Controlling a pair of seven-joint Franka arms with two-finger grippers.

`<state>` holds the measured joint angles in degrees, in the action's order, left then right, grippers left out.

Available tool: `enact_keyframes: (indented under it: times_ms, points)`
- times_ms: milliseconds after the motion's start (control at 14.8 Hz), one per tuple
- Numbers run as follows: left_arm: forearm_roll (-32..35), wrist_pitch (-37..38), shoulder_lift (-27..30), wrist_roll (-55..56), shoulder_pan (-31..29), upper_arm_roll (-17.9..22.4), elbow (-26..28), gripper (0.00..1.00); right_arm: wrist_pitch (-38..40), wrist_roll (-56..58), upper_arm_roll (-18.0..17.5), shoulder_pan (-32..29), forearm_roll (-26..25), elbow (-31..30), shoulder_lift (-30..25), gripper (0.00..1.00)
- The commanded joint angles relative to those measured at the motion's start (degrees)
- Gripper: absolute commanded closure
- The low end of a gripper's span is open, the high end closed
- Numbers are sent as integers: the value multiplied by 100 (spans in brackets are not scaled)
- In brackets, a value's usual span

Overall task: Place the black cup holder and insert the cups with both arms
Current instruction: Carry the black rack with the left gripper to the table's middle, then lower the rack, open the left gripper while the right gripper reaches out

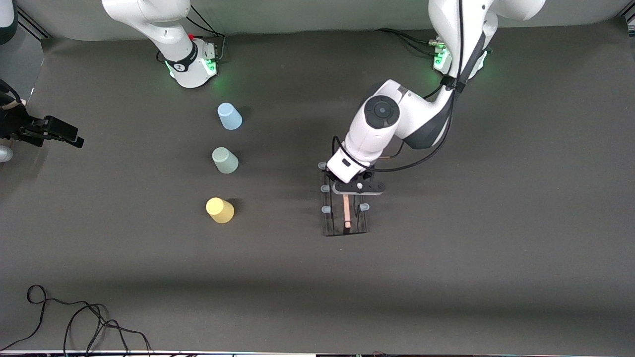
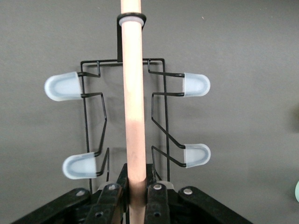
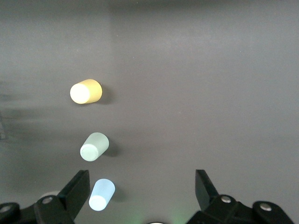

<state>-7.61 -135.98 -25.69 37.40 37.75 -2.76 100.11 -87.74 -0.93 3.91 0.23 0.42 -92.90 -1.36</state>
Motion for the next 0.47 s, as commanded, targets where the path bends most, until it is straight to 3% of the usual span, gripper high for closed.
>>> enact_keyframes:
  times_ms: [0,405]
  points:
    - [93,-86,91,338,188,66,17,100,82,145,-5,-31,-15,97,40,0]
    - [102,-95,-6,330,267,66,8,100,99,145,-5,-14,-15,79,31,0]
